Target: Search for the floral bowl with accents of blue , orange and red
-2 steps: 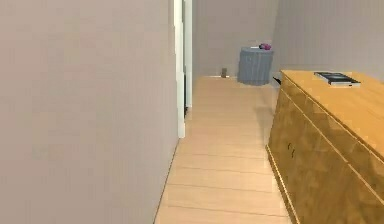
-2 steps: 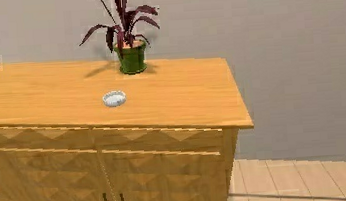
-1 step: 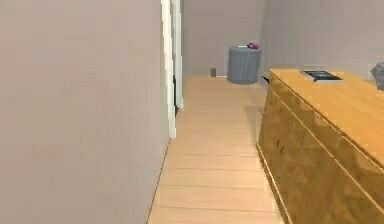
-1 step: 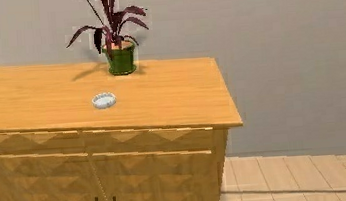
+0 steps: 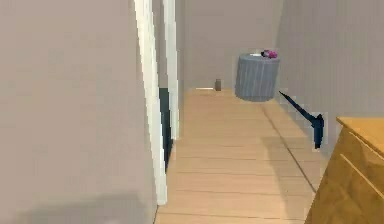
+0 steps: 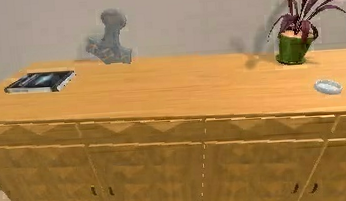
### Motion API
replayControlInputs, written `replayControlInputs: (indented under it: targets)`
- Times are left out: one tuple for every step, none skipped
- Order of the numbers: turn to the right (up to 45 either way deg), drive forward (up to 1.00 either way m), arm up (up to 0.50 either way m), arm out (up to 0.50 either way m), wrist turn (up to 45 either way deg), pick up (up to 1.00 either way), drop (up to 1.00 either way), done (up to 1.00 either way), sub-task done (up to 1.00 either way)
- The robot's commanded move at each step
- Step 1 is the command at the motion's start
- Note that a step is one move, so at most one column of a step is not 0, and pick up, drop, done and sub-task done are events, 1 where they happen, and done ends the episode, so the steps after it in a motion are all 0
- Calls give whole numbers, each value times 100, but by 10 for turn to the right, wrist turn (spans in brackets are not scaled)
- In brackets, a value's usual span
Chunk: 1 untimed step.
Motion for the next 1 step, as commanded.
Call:
replayControlInputs:
  targets:
    - [0, 100, 0, 0, 0, 0, 0, 0, 0]
